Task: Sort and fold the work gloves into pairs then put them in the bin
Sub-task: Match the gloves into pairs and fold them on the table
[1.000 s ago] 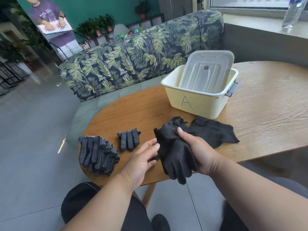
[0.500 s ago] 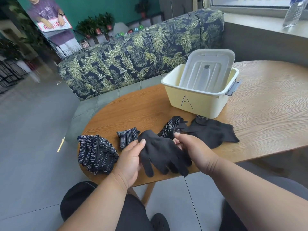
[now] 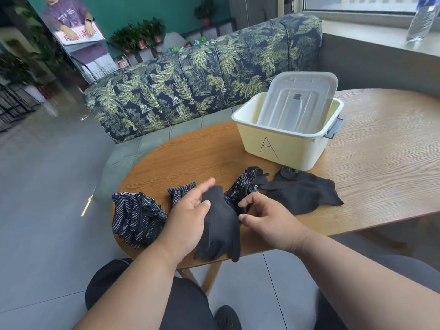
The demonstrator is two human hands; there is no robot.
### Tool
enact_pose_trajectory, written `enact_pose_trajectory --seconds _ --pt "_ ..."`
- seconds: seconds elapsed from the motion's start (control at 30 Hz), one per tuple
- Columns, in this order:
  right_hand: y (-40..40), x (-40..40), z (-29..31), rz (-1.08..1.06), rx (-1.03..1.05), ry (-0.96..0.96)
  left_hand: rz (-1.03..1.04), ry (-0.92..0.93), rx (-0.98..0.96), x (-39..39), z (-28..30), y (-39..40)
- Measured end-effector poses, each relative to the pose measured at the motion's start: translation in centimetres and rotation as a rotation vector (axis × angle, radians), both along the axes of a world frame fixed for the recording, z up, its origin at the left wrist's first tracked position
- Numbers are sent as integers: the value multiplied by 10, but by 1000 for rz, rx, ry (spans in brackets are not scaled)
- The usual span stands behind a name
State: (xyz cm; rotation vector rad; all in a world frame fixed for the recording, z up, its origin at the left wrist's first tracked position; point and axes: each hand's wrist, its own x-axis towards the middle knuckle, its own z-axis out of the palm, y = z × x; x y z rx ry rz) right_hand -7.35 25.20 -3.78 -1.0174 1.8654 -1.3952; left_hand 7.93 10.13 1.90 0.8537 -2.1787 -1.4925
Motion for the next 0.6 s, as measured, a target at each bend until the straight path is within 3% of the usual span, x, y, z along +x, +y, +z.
enact_pose_trajectory --seconds 0.27,0.6 --pt "0 -5 -2 -39 -9 -13 -72 -294 -307 5 12 1" --pt "2 -9 0 -90 -42 -37 -46 -101 -293 2 17 2"
